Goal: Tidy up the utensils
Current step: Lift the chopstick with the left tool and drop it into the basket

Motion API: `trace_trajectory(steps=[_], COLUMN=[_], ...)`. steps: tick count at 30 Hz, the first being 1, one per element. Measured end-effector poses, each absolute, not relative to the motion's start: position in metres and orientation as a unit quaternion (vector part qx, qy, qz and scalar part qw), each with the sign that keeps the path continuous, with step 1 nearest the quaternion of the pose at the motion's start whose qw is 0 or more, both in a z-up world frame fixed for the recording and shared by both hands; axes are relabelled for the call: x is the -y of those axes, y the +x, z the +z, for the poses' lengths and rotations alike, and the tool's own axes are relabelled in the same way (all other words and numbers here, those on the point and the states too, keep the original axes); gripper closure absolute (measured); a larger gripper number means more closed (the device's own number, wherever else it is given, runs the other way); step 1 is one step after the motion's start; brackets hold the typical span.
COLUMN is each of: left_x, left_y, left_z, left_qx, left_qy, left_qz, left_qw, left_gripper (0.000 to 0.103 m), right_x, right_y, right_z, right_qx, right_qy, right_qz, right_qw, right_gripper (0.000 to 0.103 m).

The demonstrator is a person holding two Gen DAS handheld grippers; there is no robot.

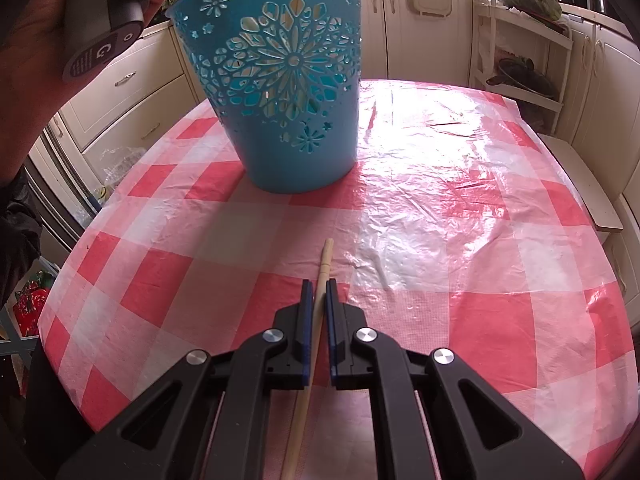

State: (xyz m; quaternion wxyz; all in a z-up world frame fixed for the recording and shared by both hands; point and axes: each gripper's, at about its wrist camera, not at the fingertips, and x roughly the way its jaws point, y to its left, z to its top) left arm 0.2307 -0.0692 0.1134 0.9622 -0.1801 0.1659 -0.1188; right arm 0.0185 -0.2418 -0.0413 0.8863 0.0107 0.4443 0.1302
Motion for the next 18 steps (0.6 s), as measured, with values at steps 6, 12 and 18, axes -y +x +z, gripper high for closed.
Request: trace_trajectory(steps=[6,12,18], left_x=[0.077,0.088,0.046], left_y=[0.226,0.212,0.160], left_z=[0.102,0.084,0.082], left_qx=[-0.190,-0.238,-0.210], left_qy=[-0.147,-0.092,-0.120], left_qz=[-0.128,-0.141,-0.078], left_qw=[0.962,0.957,0.967], left_gripper=[0.098,0.096,0.045], right_x=[0.241,0.241,0.245], right_y=[0.019,0.019,0.020], right_z=[-0.041,-0.041,-0.041], right_qx=[-0.444,-0.445,-0.448], right_qy=[0.011,0.010,0.021], right_qz=[0.130,0.130,0.138], right_qw=[0.886,0.886,0.883], right_gripper=[0.096,0.096,0.096])
